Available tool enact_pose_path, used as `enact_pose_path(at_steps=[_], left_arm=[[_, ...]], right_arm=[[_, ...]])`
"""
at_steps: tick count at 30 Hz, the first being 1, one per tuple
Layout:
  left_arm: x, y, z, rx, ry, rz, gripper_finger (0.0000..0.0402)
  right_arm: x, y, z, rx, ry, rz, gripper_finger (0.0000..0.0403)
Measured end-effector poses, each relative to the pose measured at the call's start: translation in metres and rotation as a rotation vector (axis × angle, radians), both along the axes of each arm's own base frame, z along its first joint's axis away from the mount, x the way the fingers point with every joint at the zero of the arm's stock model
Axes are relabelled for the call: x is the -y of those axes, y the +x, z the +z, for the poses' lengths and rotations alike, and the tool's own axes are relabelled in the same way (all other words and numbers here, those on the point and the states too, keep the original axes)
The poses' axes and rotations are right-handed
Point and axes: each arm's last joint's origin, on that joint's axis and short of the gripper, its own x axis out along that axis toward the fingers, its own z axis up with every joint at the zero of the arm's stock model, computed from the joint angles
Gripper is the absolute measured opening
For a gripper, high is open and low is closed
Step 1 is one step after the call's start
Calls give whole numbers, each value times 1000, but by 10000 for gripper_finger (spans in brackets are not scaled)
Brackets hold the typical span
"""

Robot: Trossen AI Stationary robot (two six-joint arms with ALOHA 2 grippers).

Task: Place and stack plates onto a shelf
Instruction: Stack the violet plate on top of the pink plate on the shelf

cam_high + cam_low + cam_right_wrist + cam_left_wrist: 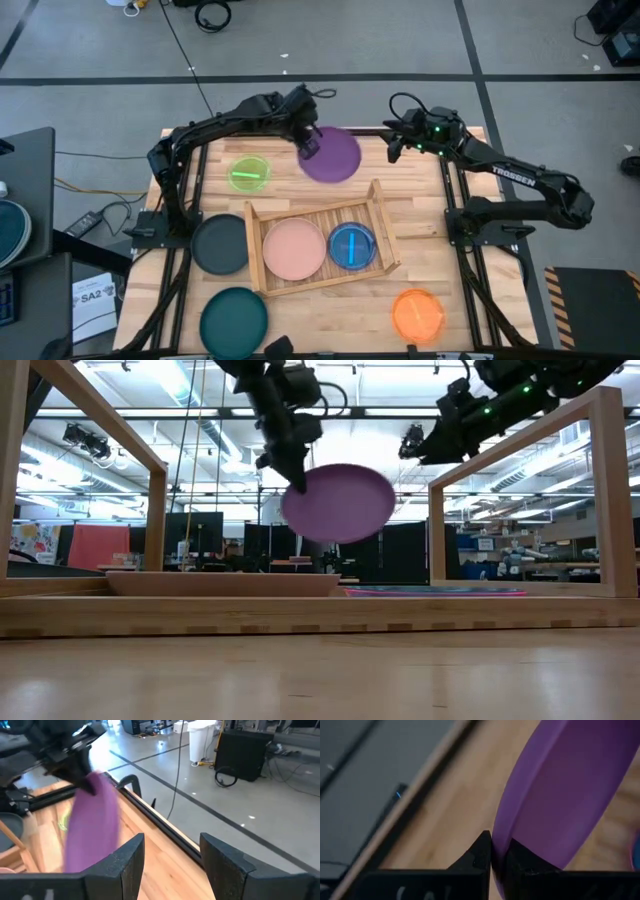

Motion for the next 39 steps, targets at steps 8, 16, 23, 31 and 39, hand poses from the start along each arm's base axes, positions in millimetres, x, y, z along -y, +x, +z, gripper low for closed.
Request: enact_pose_path(at_steps=[8,16,23,31,39], left_arm=[[18,-15,-9,-114,-286,-213,25],[50,-15,-12,-200,-418,-376,25],[95,-4,-12,-263,-427,-530,25],[137,1,-31,-335,-409,-725,25],[143,0,-65,-367,-417,-747,25]], right_arm=[[-1,-14,4,-16,3,-38,195],[1,-19,-2,-63,42,-66,194],[1,-22,-7,-108,81,-79,194],[1,-23,-8,-119,90,-80,194],[1,-23,-8,-119,90,-80,194]])
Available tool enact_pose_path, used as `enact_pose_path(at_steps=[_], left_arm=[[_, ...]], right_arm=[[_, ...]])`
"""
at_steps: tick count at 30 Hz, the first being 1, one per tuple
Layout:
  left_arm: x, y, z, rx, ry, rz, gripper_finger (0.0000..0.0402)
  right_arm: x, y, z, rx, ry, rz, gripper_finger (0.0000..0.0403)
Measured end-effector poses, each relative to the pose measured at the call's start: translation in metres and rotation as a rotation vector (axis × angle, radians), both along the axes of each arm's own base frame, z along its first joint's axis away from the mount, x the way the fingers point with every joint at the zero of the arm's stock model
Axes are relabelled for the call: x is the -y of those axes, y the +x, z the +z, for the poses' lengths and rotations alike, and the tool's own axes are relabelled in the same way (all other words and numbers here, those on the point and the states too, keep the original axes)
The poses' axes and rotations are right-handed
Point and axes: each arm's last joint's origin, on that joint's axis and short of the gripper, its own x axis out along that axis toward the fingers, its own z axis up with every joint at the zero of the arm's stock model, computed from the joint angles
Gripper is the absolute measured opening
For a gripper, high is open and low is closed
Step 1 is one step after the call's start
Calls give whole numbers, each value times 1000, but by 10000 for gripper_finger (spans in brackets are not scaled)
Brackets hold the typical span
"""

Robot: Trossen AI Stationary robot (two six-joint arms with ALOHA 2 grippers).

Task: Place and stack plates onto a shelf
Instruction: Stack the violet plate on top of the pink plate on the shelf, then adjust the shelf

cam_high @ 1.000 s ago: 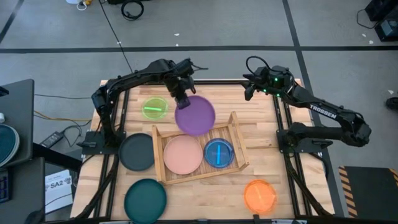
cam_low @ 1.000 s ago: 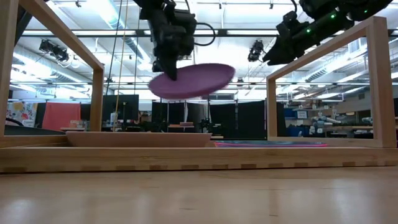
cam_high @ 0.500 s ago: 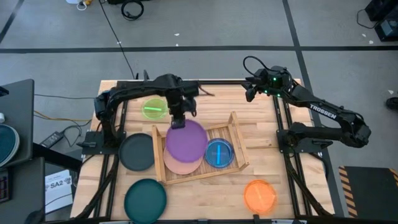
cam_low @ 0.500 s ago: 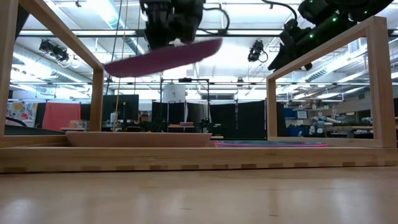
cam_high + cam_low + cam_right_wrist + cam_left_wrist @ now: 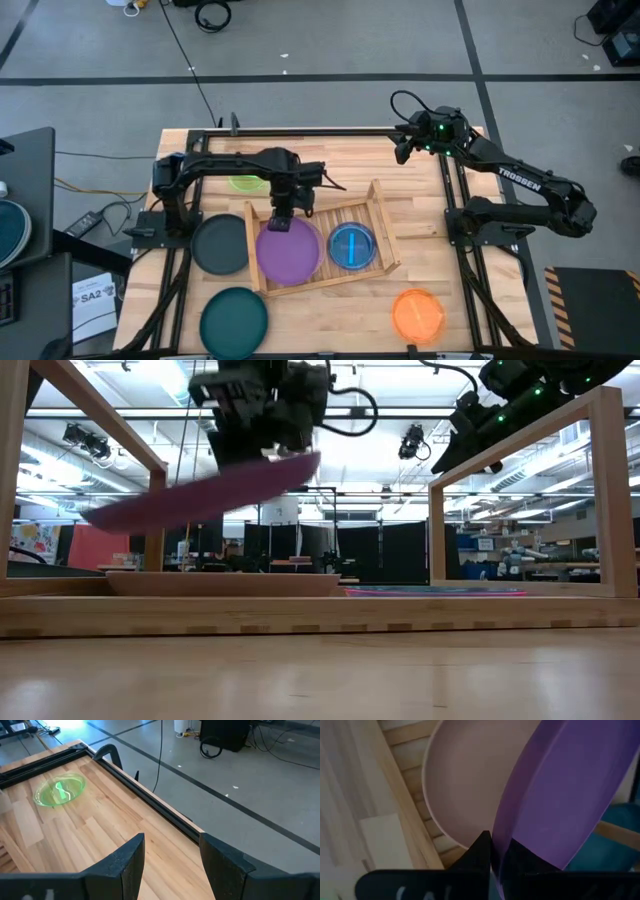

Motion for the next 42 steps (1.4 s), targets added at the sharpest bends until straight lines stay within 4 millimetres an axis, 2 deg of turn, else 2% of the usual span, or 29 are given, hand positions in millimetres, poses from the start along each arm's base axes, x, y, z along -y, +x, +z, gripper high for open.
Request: enact_pose_path(at_steps=[7,20,35,42], left_arm=[[-8,2,-15,38,11,28,25],[-8,-3,-34,18,65,29,29],[-10,1,-35,53,115,30,62],[-3,2,-35,55,114,8,86]], right_arm=[[0,0,0,0,0,0,194],[0,0,0,0,1,0,194],[0,0,-1,-3,3,1,194],[0,0,-1,-7,8,1,194]])
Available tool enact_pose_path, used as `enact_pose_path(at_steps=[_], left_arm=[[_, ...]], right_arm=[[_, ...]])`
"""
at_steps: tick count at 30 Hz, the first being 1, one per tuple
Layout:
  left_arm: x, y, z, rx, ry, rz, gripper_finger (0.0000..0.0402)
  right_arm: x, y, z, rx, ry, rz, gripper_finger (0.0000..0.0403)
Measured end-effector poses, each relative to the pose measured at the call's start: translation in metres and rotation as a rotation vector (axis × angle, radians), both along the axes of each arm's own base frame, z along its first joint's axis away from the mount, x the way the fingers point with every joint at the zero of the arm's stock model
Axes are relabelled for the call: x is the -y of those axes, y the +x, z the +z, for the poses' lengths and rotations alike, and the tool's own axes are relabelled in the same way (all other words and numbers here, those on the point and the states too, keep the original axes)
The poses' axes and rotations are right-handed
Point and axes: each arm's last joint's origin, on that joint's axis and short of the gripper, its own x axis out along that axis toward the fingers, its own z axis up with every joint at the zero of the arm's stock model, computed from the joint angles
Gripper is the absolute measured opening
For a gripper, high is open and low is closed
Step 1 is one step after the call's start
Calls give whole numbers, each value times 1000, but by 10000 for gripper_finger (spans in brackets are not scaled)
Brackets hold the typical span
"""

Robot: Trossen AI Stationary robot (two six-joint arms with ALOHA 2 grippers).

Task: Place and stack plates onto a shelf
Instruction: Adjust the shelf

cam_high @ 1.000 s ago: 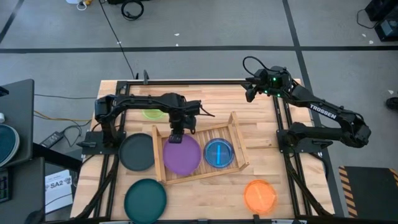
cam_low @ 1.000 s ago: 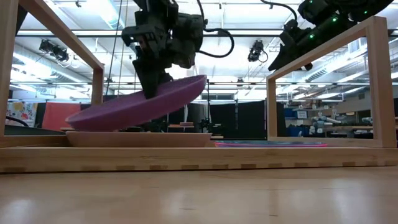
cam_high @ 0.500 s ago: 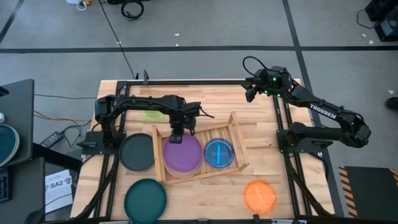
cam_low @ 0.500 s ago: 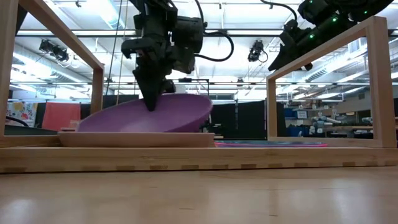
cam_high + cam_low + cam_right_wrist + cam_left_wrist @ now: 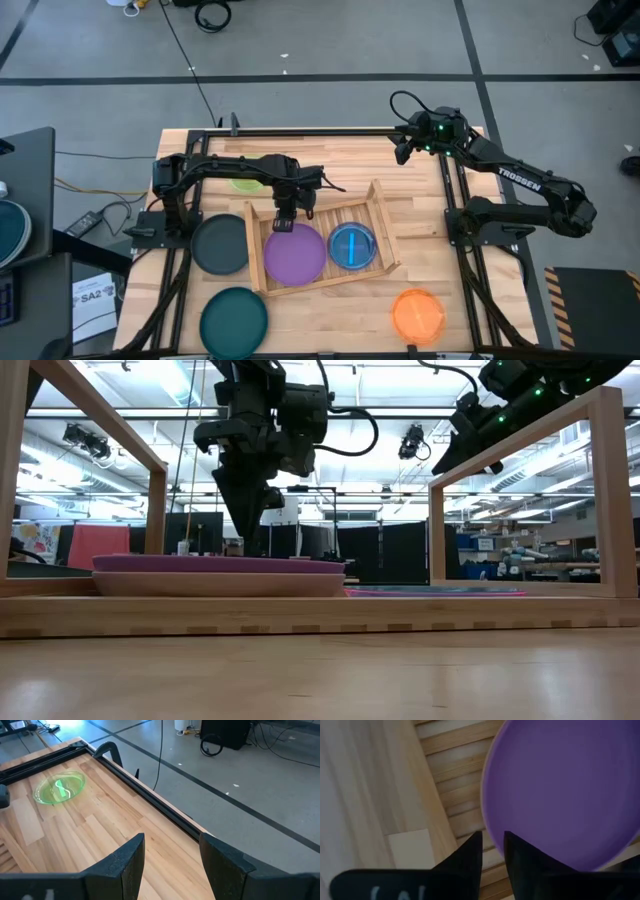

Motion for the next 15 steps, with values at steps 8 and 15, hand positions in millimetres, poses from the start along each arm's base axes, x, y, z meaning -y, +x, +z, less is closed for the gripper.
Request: enact_pose_path(at_steps=[8,15], left_arm=[[10,1,0,-2,14,-25,133],[7,3,19,-27,64,-1,137]], right_arm=[[0,0,-1,-5,5,0,194],[-1,-1,-2,-15,15,0,194]])
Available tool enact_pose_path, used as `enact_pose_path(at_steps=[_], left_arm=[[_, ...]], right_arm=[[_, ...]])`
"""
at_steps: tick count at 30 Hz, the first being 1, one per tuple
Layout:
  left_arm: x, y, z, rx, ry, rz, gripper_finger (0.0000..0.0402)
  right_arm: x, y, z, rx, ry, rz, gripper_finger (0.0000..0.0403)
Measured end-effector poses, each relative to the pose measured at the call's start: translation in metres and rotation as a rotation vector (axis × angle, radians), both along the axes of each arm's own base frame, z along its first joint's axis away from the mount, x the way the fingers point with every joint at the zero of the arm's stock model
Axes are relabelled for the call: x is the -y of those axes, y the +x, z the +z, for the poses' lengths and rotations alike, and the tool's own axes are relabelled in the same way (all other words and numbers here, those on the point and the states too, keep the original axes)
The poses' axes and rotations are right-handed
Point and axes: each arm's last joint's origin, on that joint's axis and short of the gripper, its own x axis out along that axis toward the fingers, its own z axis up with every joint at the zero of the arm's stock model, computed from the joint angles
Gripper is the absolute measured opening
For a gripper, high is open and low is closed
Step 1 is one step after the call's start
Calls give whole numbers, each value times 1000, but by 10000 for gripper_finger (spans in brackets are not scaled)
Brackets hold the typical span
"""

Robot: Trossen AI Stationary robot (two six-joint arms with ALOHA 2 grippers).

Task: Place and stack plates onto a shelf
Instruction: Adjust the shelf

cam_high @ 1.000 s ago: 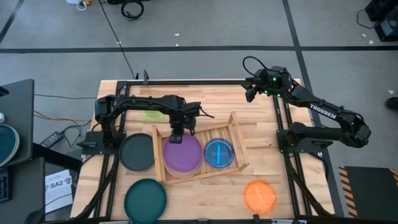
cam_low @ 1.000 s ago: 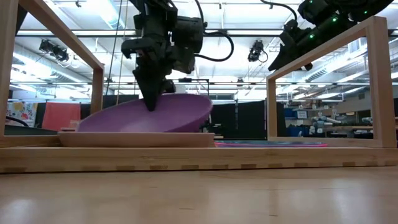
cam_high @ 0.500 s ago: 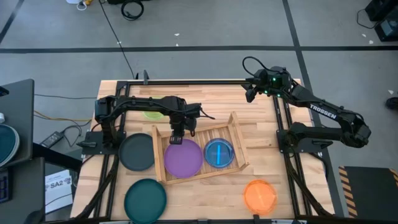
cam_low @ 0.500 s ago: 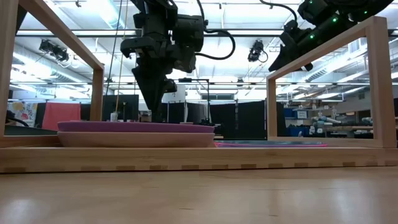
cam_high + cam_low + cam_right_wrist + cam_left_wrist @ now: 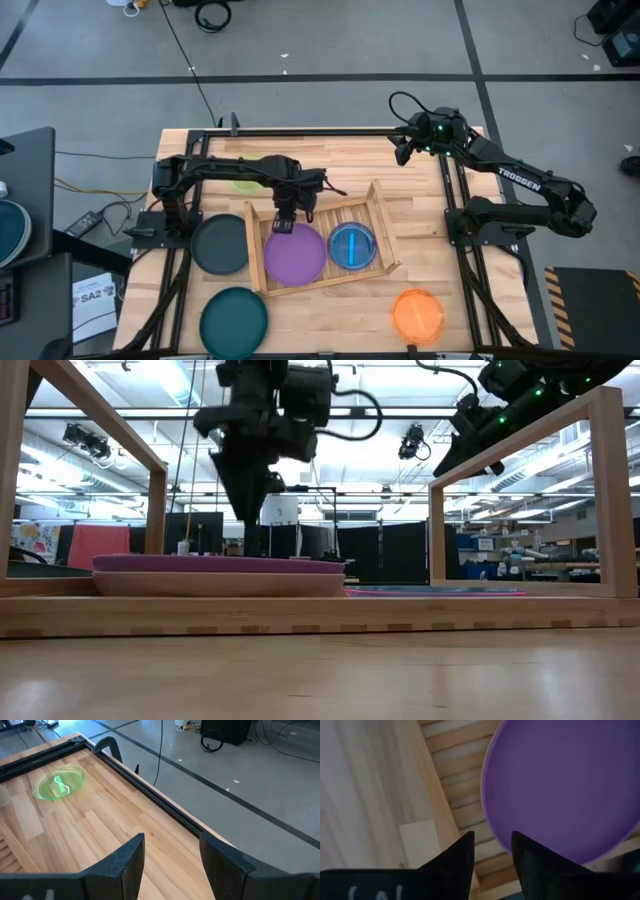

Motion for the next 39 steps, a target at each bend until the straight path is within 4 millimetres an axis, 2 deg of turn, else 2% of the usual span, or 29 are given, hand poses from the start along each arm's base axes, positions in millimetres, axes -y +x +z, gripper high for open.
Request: enact_pose_path(at_steps=[8,15,20,26,31,39], left_arm=[[0,0,52,-8,1,4,137],[1,-10,95,-36,-4,37,137],[5,-24,113,-10,-6,82,137],[12,-56,136,40,-11,187,137],[21,-89,142,45,-16,311,137],[38,-143,120,-45,-23,456,137]], right_arm=[[0,0,0,0,0,0,194],[0,0,0,0,0,0,194],[0,0,0,-1,1,1,194],[-1,0,-1,-9,9,3,194],[-1,-1,-4,-29,28,3,194],[-2,-2,-5,-42,39,3,194]])
